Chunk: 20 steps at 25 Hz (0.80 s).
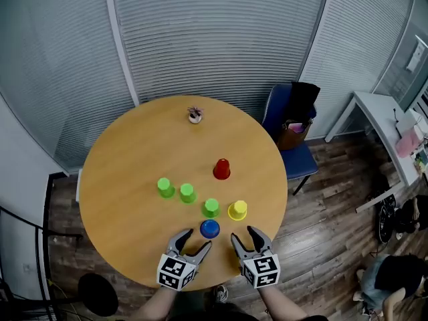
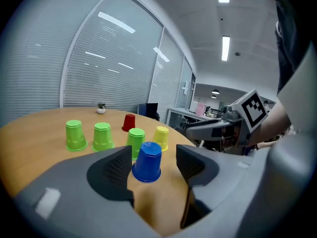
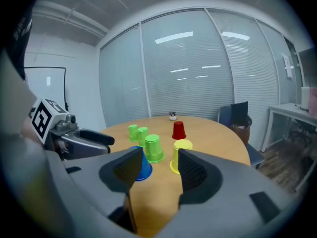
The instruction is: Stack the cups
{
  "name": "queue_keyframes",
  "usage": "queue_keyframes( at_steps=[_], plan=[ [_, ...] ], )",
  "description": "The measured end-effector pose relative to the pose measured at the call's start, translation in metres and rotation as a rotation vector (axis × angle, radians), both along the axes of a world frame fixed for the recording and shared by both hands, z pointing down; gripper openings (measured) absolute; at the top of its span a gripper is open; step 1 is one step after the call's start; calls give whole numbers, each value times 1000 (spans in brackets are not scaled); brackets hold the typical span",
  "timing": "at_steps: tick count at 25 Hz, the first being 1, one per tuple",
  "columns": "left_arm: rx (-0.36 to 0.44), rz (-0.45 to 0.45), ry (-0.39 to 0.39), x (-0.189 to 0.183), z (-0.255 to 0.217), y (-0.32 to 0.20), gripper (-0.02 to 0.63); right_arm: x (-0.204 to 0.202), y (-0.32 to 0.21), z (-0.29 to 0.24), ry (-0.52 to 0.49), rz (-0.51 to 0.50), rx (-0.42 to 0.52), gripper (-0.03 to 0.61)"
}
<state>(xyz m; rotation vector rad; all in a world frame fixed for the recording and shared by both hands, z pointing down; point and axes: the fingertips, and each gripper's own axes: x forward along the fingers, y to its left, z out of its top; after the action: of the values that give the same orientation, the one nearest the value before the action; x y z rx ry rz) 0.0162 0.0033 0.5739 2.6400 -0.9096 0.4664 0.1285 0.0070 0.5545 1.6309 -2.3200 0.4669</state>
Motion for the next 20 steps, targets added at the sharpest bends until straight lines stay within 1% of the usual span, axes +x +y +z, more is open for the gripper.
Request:
queue_keyframes(
  at_steps=[4, 9, 12, 17, 20],
  plan=[
    [-7, 18, -9, 12, 13, -18, 270, 17, -30, 15, 31, 48, -6, 204],
    [-14, 45, -12, 28, 24, -30, 270, 24, -61, 28, 64, 53, -12, 223],
    [-16, 66, -29, 34, 33, -32, 268, 24, -71, 38, 80, 52, -20, 232],
    [-15, 73, -45, 38, 42, -36, 265, 27, -83, 45, 103, 69, -22, 236],
    [-2, 85, -35, 40, 39, -38, 241, 31, -86, 50, 114, 80, -40, 235]
  ],
)
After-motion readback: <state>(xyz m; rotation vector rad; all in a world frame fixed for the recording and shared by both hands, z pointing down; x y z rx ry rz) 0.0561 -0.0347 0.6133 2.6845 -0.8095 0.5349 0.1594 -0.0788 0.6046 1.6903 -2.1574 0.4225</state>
